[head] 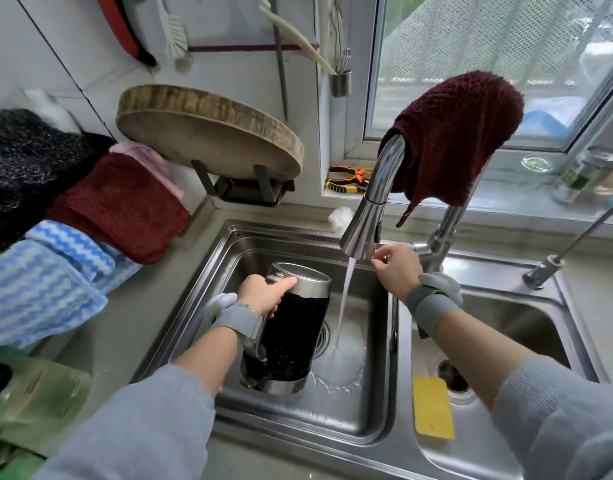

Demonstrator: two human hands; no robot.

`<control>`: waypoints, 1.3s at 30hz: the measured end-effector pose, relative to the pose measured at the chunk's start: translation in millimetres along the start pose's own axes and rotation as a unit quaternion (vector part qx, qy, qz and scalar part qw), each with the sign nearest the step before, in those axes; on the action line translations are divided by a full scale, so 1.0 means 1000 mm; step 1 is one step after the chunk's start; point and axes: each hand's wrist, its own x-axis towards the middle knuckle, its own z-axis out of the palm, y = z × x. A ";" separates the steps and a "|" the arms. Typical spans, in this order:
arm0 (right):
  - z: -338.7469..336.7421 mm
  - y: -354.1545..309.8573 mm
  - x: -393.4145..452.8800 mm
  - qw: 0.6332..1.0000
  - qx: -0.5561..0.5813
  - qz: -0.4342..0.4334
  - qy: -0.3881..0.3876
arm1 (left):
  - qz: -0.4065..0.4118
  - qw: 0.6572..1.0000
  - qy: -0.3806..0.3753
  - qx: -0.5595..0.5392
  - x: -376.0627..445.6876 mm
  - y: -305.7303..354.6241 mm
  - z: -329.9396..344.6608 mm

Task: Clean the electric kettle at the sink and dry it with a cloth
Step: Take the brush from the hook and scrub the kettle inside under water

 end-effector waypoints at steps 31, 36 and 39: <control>-0.004 0.021 -0.033 0.977 0.115 0.176 -0.043 | 0.141 0.967 -0.193 0.090 0.003 0.010 0.023; -0.015 0.026 -0.028 0.978 0.110 0.174 -0.011 | 0.089 0.978 -0.189 -0.016 -0.001 0.023 0.052; -0.023 0.029 -0.028 0.977 0.121 0.178 0.006 | 0.070 0.981 -0.172 -0.052 0.001 0.021 0.064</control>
